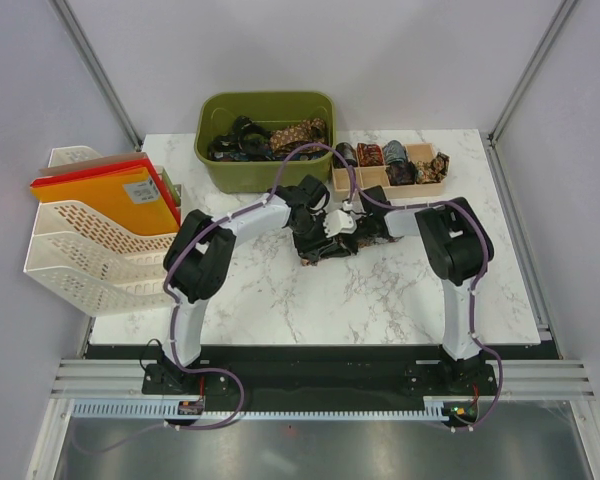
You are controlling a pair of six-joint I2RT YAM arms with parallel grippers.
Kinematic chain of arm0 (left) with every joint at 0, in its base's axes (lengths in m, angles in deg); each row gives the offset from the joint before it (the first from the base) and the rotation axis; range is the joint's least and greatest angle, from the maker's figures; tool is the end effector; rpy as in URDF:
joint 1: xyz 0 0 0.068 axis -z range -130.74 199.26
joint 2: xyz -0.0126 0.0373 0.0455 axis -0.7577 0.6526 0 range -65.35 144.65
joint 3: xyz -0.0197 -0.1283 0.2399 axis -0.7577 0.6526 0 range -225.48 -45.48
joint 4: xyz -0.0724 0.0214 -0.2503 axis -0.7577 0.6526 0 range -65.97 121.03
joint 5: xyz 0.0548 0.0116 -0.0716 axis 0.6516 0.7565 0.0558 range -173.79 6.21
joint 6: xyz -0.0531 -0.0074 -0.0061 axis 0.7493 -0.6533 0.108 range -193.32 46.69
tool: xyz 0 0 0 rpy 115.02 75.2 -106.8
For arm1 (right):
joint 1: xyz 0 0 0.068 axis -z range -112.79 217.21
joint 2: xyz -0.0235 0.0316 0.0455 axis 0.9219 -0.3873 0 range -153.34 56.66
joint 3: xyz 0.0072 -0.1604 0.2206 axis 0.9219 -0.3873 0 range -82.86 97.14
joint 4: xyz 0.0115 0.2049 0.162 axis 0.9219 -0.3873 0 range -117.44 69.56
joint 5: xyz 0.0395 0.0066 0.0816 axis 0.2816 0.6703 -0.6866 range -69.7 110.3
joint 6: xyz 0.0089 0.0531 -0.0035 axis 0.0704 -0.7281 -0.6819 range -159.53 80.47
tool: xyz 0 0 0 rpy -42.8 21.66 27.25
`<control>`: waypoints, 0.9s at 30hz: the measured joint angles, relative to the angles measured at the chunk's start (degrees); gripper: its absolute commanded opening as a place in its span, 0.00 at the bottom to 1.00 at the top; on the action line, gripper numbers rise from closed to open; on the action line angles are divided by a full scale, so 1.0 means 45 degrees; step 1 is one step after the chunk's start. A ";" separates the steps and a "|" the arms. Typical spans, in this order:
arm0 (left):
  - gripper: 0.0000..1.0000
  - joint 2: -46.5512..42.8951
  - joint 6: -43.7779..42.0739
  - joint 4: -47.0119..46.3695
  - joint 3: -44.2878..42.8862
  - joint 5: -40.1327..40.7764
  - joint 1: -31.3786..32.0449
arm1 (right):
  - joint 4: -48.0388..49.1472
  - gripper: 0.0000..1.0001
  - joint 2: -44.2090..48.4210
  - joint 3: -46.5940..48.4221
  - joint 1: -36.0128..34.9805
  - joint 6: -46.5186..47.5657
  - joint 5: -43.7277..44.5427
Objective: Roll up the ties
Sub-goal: Roll the tie at the center of the board.
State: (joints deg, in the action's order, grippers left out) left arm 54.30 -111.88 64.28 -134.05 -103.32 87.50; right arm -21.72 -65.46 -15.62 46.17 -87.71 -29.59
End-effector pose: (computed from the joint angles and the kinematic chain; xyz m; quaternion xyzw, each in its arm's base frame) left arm 0.3270 -0.2729 0.1659 0.6256 0.7450 -0.1669 0.1603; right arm 0.3677 0.1707 0.0906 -0.0842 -0.8721 -0.4819 0.0120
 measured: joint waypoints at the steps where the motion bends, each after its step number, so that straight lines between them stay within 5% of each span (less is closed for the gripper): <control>1: 0.14 0.0044 -0.0039 0.0039 -0.0044 0.0005 0.0015 | -0.0277 0.27 0.0039 0.0063 0.0049 0.0073 0.0039; 27: 0.10 0.0102 -0.0743 0.0146 -0.0068 -0.0219 -0.0102 | -0.2390 0.23 0.0146 0.1617 0.0690 0.3444 0.2074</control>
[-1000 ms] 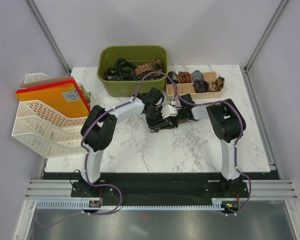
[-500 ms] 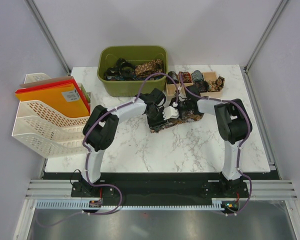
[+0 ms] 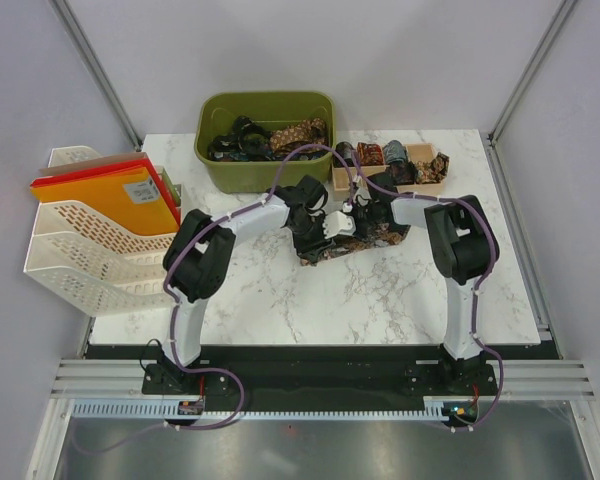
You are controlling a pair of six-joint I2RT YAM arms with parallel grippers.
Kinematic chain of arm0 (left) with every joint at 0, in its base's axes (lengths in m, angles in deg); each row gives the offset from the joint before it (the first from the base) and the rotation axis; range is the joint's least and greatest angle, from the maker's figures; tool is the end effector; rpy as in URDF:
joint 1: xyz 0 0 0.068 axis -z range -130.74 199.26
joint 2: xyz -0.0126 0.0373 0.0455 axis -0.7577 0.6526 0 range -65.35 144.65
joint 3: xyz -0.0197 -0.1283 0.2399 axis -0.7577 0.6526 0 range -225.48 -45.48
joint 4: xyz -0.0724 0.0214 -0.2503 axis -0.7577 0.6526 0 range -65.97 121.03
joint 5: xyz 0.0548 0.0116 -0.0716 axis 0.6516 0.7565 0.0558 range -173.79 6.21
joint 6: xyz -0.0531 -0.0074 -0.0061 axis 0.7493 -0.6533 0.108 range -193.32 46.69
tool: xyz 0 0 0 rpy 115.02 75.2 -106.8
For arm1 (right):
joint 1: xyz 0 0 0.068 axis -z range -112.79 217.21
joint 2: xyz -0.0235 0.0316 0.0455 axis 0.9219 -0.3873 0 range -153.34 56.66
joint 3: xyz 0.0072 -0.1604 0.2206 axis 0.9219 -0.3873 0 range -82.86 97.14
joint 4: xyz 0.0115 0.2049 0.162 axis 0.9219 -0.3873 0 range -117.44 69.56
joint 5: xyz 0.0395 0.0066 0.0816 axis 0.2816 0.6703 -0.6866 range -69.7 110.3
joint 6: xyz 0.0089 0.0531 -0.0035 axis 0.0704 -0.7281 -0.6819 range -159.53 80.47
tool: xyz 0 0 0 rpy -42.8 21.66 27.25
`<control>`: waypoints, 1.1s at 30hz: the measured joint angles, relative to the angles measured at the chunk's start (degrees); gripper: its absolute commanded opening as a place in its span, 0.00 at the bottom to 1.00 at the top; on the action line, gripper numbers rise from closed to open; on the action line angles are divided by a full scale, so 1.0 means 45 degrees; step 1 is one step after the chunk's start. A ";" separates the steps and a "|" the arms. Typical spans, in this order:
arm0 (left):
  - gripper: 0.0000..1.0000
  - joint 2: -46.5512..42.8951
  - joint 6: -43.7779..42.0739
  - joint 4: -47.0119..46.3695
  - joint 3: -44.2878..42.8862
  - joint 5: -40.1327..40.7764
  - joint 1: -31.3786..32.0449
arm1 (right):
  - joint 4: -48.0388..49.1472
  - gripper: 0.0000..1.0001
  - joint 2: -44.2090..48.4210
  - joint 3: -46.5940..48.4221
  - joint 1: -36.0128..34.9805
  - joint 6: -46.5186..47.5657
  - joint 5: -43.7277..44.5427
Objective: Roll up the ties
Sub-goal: Roll the tie at the center of the board.
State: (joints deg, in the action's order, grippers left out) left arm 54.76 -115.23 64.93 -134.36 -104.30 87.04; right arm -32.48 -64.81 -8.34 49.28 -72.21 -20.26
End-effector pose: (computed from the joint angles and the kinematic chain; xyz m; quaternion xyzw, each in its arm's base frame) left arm 0.3290 -0.2708 0.1639 0.6441 0.7286 -0.1703 0.1590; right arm 0.3935 0.1517 0.1139 0.0241 0.9083 0.4091 0.0839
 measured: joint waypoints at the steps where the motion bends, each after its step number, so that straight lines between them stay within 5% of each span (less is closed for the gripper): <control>1: 0.10 -0.0044 -0.0005 -0.0078 0.0097 -0.0155 -0.0063 | -0.0024 0.23 0.0000 -0.0039 0.0000 0.0044 -0.0049; 17: 0.09 -0.0466 -0.0068 -0.0107 0.0826 -0.2181 -0.0797 | -0.0481 0.22 0.0860 -0.1239 -0.0073 0.0918 -0.0160; 26: 0.09 -0.0466 -0.0083 -0.0117 0.0826 -0.1855 -0.0612 | -0.1180 0.32 0.0816 -0.0763 -0.0049 0.1302 -0.0461; 33: 0.09 -0.0461 -0.0083 -0.0117 0.0826 -0.1841 -0.0593 | -0.3555 0.17 0.1885 -0.0408 0.0175 0.3288 -0.0248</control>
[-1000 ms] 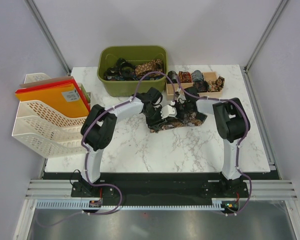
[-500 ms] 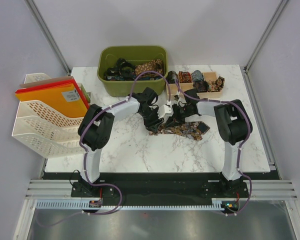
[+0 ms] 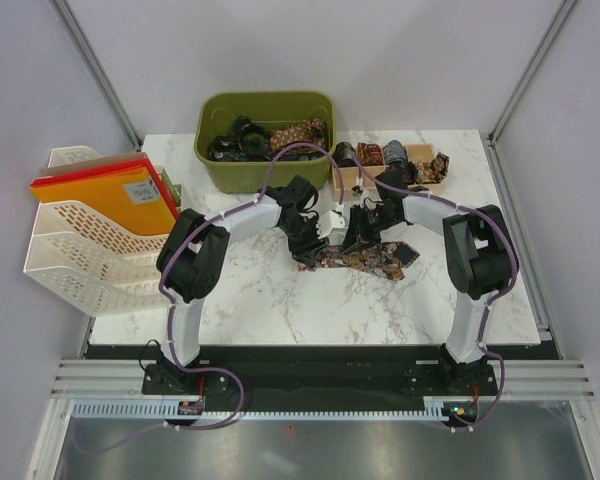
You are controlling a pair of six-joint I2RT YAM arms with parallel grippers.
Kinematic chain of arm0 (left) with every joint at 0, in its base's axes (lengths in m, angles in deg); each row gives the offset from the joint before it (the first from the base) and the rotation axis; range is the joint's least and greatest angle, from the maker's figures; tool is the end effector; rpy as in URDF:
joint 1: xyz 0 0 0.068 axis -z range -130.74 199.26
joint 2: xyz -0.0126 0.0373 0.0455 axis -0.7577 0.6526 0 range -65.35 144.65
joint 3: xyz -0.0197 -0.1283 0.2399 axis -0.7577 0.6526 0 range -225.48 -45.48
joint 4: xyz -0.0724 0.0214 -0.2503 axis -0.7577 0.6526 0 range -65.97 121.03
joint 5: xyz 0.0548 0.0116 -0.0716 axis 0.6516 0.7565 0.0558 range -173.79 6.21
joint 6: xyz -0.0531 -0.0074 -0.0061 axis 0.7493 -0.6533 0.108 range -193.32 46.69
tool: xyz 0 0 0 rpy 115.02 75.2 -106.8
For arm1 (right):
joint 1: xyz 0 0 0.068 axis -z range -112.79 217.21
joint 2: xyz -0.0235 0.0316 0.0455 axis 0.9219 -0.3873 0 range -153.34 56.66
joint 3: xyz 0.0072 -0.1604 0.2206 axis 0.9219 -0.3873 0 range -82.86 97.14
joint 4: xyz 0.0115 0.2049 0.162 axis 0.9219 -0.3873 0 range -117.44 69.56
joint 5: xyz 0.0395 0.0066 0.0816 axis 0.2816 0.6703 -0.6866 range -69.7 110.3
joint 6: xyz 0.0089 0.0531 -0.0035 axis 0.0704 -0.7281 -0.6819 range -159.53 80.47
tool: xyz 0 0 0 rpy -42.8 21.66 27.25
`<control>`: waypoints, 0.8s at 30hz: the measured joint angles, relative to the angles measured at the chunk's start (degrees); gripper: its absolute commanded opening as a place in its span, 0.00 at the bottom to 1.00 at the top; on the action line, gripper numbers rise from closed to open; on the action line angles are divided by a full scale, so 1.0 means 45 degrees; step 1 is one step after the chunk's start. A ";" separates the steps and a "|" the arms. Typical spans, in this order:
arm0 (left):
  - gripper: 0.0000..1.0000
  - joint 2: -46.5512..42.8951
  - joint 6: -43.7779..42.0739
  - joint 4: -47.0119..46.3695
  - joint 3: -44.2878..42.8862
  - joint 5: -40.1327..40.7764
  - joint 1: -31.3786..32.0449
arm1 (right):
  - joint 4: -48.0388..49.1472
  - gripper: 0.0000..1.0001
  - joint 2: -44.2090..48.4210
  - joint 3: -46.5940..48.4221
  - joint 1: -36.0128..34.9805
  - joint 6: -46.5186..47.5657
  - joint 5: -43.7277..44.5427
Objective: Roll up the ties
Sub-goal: Roll the tie at the center of the board.
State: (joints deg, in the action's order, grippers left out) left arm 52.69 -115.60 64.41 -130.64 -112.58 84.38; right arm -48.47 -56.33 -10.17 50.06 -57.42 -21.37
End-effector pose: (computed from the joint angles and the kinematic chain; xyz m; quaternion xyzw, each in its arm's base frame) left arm 0.3277 -0.2515 0.1631 0.6274 0.7252 -0.2367 0.1560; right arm 0.3618 0.1365 0.1503 -0.0609 0.9184 0.3860 0.0623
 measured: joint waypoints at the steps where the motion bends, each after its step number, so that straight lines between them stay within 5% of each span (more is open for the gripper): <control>1: 0.09 0.0000 0.0000 0.0000 0.0000 0.0000 0.0000 | -0.0316 0.15 0.0214 -0.0049 0.0029 0.0204 0.0117; 11: 0.09 -0.0005 -0.0005 -0.0049 0.0049 -0.0019 0.0000 | -0.2608 0.00 0.2555 -0.2453 -0.0068 0.2448 0.3162; 24: 0.09 -0.0005 -0.0015 -0.0068 0.0058 -0.0034 -0.0005 | -0.3619 0.05 0.2229 -0.2351 -0.0228 0.3021 0.6062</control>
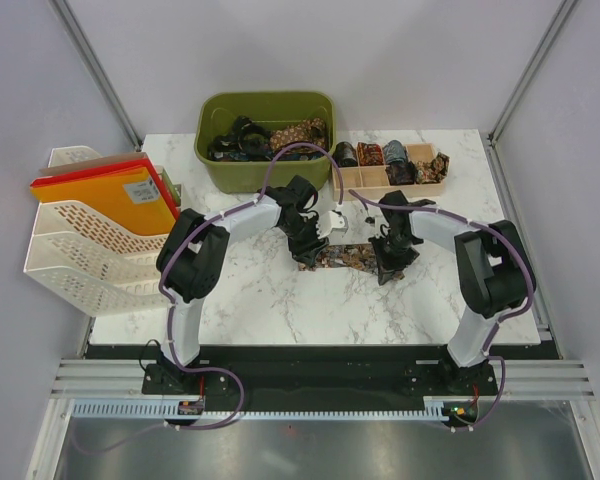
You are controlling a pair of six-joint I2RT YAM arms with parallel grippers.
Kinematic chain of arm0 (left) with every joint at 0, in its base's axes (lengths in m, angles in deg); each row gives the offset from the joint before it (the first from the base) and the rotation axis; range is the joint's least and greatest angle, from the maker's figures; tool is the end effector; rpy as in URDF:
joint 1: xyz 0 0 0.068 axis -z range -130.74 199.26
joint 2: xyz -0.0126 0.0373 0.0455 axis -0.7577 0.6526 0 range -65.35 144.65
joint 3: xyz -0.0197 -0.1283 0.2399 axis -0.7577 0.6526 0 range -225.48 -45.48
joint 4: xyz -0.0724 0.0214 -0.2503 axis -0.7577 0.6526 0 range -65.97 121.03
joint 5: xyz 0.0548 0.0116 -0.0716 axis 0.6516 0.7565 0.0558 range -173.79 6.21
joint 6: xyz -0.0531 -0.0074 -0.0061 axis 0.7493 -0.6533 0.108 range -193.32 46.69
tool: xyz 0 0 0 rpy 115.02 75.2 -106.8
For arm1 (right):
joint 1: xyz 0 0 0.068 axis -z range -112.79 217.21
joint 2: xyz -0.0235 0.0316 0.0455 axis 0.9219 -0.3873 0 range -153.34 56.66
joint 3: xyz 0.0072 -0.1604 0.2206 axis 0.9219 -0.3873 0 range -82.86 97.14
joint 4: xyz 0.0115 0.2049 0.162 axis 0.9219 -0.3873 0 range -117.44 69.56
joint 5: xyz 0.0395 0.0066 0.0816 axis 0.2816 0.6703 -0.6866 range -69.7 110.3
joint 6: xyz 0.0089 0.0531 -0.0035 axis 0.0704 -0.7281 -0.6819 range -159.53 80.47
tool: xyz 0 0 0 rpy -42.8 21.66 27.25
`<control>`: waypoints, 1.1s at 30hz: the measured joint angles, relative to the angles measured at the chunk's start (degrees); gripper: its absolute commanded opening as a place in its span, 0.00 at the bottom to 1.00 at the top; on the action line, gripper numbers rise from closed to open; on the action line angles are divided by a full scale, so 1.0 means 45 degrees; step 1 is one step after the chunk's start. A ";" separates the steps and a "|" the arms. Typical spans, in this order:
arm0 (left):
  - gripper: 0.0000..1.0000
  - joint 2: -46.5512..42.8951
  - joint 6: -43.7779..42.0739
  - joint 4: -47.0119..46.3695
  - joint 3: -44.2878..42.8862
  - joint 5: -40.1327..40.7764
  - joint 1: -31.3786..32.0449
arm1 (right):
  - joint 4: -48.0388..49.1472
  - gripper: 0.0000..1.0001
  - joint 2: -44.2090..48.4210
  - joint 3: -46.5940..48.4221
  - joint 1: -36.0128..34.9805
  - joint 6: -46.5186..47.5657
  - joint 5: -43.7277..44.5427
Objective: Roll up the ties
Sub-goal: Roll the tie at the center of the board.
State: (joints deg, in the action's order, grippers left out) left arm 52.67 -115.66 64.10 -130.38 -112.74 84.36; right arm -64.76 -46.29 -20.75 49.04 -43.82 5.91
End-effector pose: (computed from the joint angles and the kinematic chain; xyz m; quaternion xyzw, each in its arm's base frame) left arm 0.3275 -0.2512 0.1622 0.6277 0.7245 -0.2379 0.1568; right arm 0.2946 0.1061 0.1478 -0.1250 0.9833 0.1308 0.0167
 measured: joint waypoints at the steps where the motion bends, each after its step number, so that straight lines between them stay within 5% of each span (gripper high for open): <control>1: 0.09 0.0000 0.0000 0.0000 0.0000 0.0000 0.0000 | 0.0029 0.05 0.0049 0.0019 0.0005 -0.0092 0.0204; 13: 0.09 0.0000 -0.0073 0.0005 0.0005 0.0005 0.0000 | 0.1972 0.11 0.0413 0.0418 0.0457 -0.0180 0.3789; 19: 0.09 0.0000 -0.0107 0.0010 0.0005 0.0005 -0.0010 | 0.2521 0.32 0.0758 0.0816 0.0733 0.0267 0.3706; 26: 0.09 0.0000 -0.0117 0.0010 0.0005 -0.0005 -0.0024 | 0.2035 0.40 0.0457 0.1880 0.1083 0.0573 0.1229; 33: 0.09 0.0000 -0.0117 0.0010 0.0005 -0.0073 -0.0058 | 0.3502 0.40 -0.0374 0.2200 0.0918 -0.2069 -0.3619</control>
State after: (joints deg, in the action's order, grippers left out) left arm 52.67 -116.19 64.15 -130.36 -113.07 84.09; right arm -49.00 -47.98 -10.85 53.17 -53.13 -10.38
